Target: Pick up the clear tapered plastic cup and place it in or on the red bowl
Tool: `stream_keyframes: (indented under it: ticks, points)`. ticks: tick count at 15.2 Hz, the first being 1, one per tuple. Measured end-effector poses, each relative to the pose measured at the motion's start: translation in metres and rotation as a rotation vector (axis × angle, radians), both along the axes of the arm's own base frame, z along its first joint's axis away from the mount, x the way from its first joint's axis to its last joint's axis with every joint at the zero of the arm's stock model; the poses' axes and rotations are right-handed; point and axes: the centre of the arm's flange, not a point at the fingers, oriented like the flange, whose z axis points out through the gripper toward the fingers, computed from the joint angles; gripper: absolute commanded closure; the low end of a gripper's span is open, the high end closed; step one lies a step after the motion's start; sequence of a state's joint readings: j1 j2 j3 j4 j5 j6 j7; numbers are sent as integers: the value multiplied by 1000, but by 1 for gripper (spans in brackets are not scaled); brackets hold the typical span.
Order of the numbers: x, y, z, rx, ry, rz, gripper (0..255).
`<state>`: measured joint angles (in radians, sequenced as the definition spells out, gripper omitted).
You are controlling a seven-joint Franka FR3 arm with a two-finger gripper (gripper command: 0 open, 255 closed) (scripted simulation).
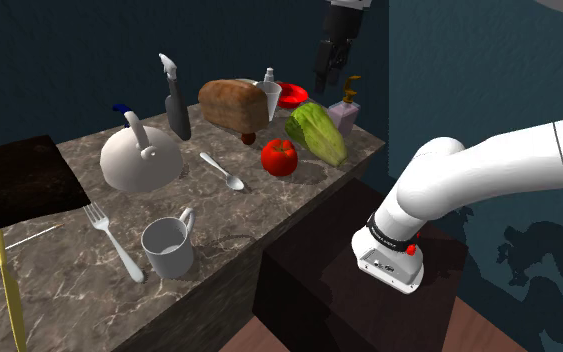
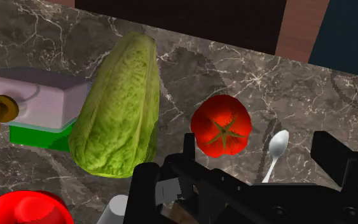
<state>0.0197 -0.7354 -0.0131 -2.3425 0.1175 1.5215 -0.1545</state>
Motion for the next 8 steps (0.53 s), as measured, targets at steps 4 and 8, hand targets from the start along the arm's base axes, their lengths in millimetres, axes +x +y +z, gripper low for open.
stream_keyframes:
  ticks: [4,8]
  points:
    - [19,-16,-10,1,-6,16,0]
    - [53,-43,-31,2,-18,49,0]
